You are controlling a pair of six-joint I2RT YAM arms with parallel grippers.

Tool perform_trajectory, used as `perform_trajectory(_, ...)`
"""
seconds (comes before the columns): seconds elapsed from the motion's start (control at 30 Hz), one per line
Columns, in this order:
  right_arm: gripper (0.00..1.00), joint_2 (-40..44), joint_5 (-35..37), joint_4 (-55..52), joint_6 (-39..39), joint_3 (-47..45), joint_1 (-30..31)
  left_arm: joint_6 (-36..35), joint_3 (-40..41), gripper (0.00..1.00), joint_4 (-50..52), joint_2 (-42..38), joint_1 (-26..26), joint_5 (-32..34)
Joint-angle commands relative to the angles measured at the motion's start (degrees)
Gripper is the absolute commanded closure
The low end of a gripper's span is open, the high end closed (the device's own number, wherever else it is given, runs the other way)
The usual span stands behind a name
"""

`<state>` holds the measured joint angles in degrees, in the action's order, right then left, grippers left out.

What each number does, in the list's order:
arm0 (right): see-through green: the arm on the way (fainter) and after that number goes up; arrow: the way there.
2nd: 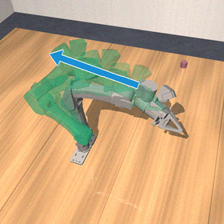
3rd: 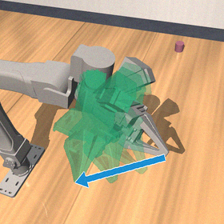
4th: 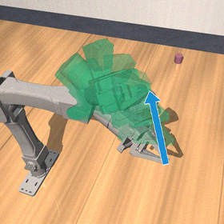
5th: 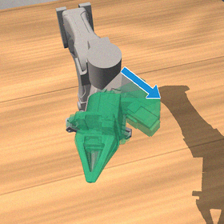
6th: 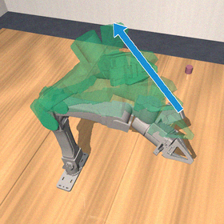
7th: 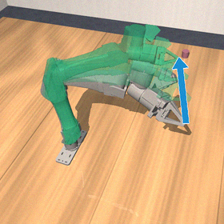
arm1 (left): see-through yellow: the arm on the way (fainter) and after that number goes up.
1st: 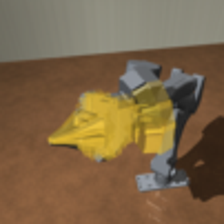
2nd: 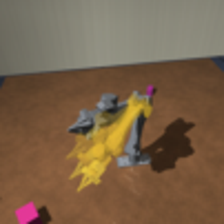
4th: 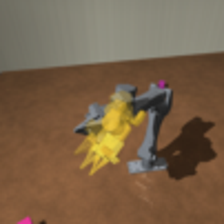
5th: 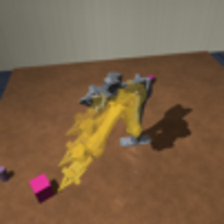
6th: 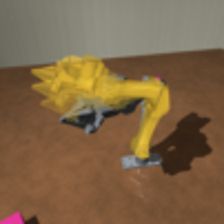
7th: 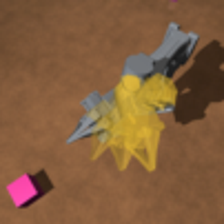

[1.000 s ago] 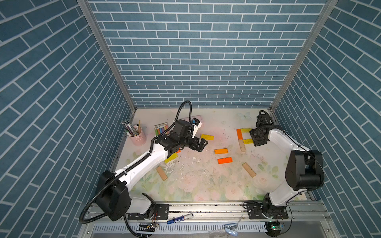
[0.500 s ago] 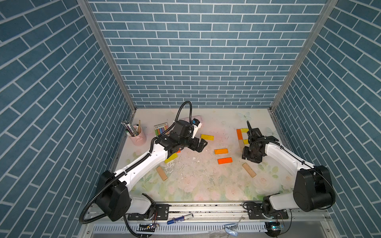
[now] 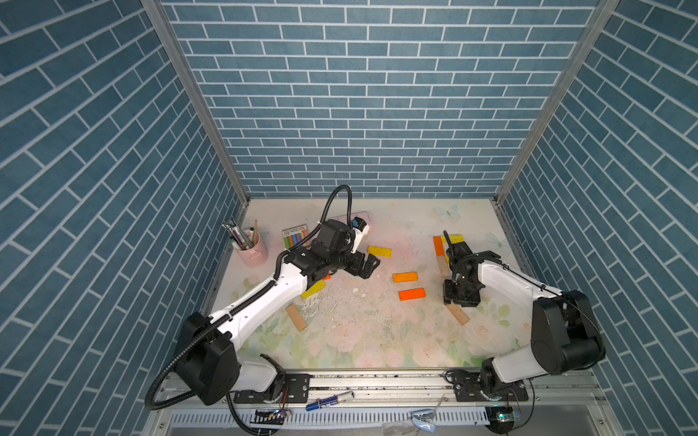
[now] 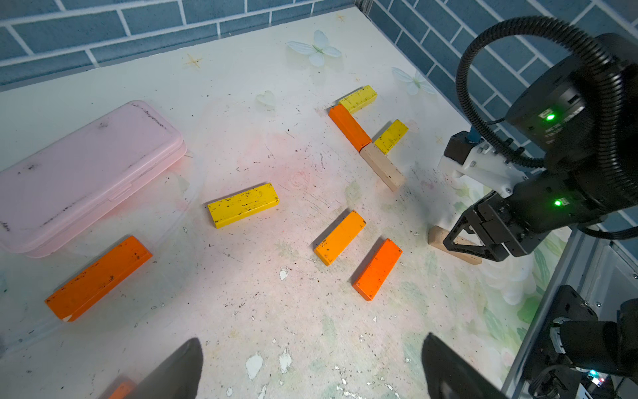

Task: Assemble the number 6 with building blocks
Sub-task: Pick up the building block from the center of the board.

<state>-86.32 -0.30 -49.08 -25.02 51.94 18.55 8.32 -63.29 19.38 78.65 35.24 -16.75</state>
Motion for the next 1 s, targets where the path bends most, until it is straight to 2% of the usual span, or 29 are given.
perform_trajectory(0.0, 0.43, -1.7, 2.1, -2.0, 2.0, 0.3, 0.4, -0.4, 0.5, 0.01, -0.4, 0.0, 0.4, 0.2)
perform_trajectory(0.23, 0.43, -5.6, 2.8, -1.7, 2.6, 0.8, 0.4, -0.7, 0.5, 0.01, -0.4, 0.1, 0.4, 0.5)
perform_trajectory(0.4, 0.46, -7.1, 0.8, -0.4, 3.0, 0.4, 0.4, -0.7, 0.5, 0.01, -0.3, 0.4, 0.4, 0.5)
perform_trajectory(0.8, 0.71, -6.8, 1.9, -0.5, 2.1, 0.8, 0.4, -0.7, 0.6, 0.01, -0.4, -0.1, 0.4, 0.4)
perform_trajectory(0.97, 0.75, -3.1, 2.9, -1.9, 0.7, 3.2, -0.5, -0.5, 0.7, 0.01, -0.5, -0.4, 0.4, 0.4)
